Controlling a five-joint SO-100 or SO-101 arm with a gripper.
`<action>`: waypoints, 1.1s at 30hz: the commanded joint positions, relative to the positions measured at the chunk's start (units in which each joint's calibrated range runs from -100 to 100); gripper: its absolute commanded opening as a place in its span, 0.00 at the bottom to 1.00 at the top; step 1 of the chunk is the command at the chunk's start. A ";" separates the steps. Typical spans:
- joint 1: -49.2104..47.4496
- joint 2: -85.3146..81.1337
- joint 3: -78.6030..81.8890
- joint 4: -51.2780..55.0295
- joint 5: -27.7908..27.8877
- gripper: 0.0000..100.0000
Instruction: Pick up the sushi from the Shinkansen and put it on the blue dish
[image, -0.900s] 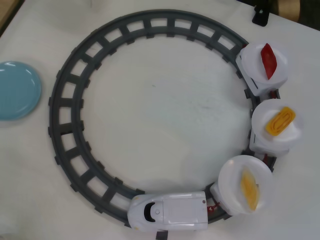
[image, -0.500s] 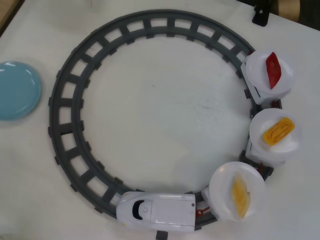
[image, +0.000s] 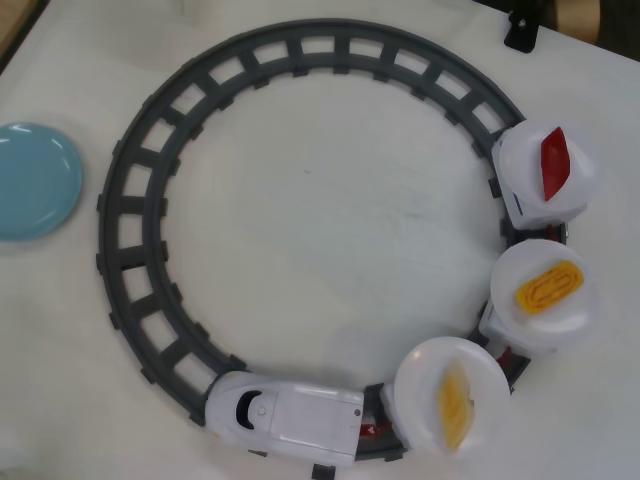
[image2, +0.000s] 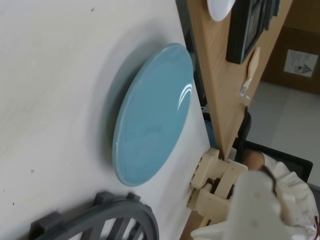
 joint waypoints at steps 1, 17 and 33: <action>0.09 -0.21 -0.21 -0.49 -0.32 0.28; 0.18 -0.21 -0.49 -0.49 -0.32 0.28; -0.17 -0.21 -0.67 -0.49 -0.42 0.28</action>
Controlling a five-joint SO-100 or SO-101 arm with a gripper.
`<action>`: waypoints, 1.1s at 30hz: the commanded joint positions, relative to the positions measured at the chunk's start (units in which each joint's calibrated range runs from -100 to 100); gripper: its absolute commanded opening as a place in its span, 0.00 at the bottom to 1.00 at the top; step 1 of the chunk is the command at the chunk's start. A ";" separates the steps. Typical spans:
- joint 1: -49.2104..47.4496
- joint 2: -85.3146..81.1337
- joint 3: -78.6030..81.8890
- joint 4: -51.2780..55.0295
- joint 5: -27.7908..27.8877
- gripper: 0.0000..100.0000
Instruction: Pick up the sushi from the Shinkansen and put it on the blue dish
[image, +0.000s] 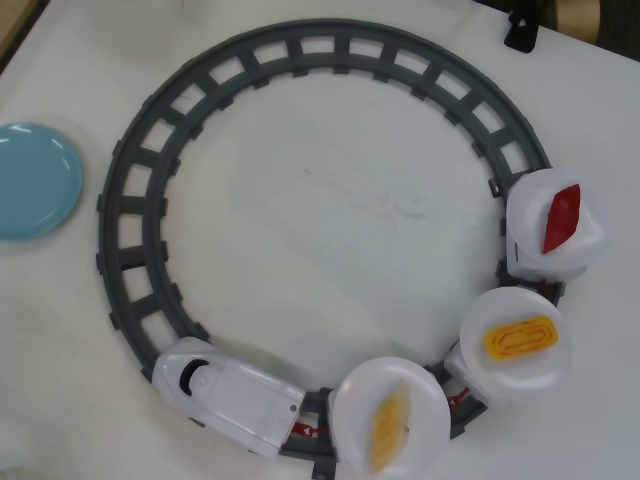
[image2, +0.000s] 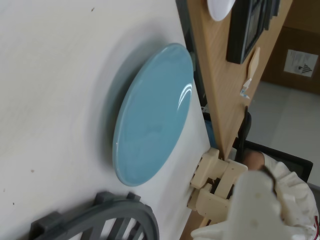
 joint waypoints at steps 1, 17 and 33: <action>-0.26 -0.21 -0.67 -0.49 -0.42 0.28; 0.53 0.46 -4.45 -0.32 -0.53 0.28; 5.90 4.60 -14.46 3.08 -0.63 0.28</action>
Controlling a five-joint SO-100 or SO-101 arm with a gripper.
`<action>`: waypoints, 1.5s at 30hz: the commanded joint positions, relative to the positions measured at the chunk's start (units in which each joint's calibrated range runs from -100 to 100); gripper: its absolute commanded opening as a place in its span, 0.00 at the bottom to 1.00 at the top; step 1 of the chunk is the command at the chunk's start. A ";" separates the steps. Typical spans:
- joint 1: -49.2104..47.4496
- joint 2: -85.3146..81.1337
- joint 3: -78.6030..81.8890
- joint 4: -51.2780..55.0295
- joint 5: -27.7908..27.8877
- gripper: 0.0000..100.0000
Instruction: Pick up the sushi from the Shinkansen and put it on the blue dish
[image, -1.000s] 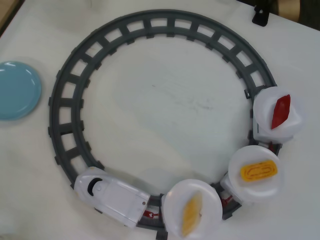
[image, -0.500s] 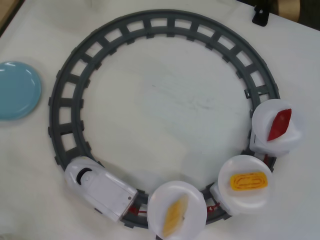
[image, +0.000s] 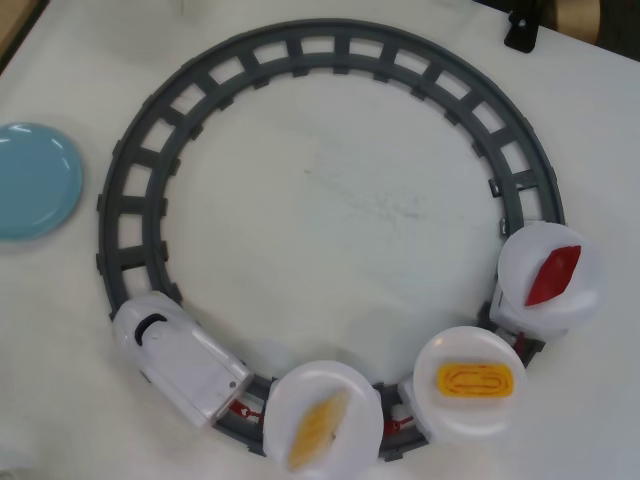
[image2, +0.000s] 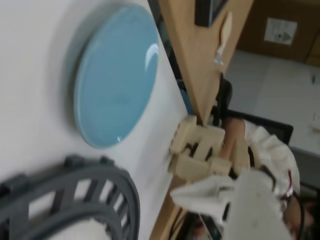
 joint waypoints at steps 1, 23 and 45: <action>1.09 5.74 -8.49 1.90 -0.43 0.28; 18.07 71.28 -75.93 35.11 9.51 0.28; 44.48 76.67 -59.25 43.77 32.89 0.28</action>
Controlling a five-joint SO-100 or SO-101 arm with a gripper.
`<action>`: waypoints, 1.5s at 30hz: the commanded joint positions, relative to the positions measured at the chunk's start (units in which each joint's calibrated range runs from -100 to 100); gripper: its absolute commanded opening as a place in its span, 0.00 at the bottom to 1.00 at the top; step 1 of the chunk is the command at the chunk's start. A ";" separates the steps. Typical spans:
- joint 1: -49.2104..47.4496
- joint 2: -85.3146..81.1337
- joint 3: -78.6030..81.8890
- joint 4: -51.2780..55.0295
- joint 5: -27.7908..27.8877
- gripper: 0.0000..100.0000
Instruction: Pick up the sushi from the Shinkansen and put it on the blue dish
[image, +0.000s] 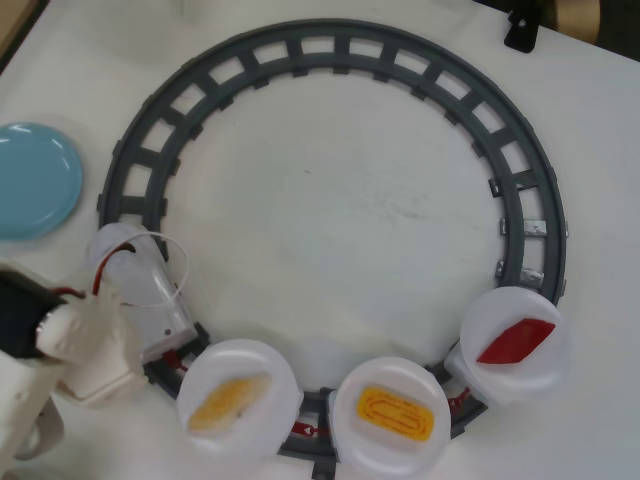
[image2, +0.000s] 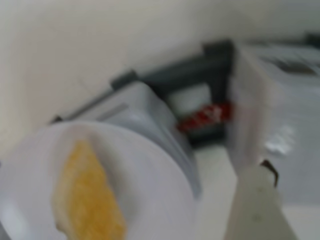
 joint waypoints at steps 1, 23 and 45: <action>1.68 -0.77 1.32 1.00 1.23 0.28; 7.58 -0.85 -3.10 1.00 2.43 0.28; 3.79 0.06 7.36 -4.69 -0.03 0.28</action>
